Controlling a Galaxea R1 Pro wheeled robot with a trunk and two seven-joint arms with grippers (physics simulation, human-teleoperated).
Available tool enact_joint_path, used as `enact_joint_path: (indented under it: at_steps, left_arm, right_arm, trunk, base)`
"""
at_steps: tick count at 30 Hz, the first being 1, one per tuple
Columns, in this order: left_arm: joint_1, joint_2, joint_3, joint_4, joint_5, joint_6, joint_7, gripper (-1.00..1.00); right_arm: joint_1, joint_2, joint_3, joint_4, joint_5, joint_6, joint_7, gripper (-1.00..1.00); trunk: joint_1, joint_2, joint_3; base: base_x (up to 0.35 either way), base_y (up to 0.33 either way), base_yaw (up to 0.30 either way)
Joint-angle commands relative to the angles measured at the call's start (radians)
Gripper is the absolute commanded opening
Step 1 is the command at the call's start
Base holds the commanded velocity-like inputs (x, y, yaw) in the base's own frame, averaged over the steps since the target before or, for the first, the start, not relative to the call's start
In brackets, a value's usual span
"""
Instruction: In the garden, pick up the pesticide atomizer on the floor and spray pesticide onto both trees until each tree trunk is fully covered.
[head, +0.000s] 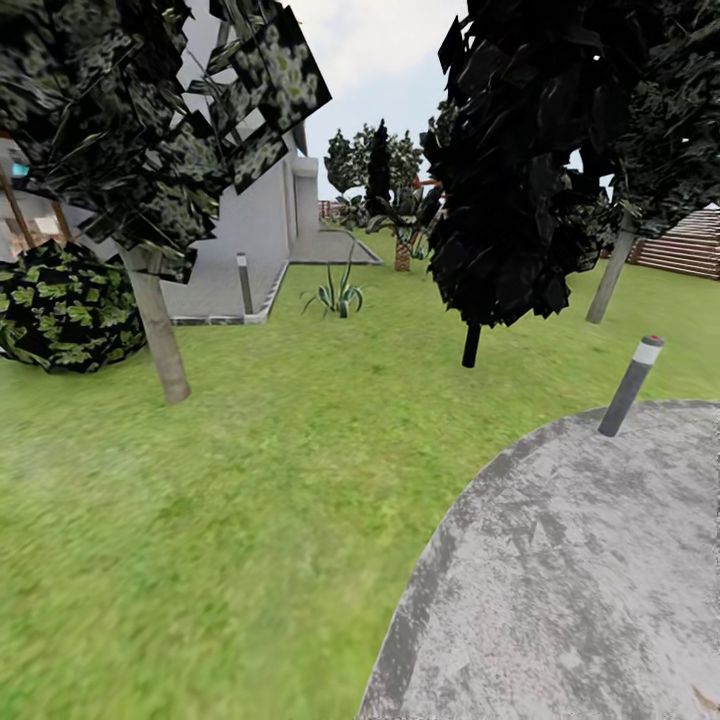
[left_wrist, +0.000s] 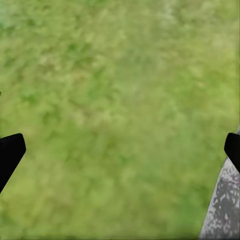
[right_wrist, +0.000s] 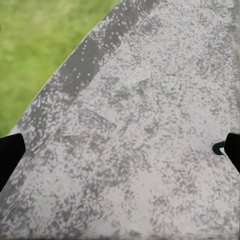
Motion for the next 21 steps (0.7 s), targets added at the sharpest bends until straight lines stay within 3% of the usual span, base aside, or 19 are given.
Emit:
enact_joint_path:
  at_steps: [1, 7, 21]
  left_arm:
    - [-0.001, 0.000, 0.001, 0.001, 0.000, -0.004, 0.001, 1.00]
    - [-0.001, 0.000, 0.001, 0.001, 0.000, -0.004, 0.001, 1.00]
    - [-0.001, 0.000, 0.000, 0.001, 0.000, -0.003, 0.001, 1.00]
  right_arm:
    - [-0.001, 0.000, 0.000, 0.000, 0.008, -0.002, 0.000, 1.00]
    - [-0.001, 0.000, 0.000, 0.000, 0.008, -0.002, 0.000, 1.00]
    - [-0.001, 0.000, 0.000, 0.000, 0.008, -0.002, 0.000, 1.00]
  trunk:
    - [0.000, -0.001, -0.002]
    - [0.000, -0.001, -0.010]
    - [0.000, -0.001, -0.028]
  base:
    - [-0.041, 0.276, -0.192]
    - [-0.011, 0.205, -0.193]
    - [0.000, 0.011, -0.193]
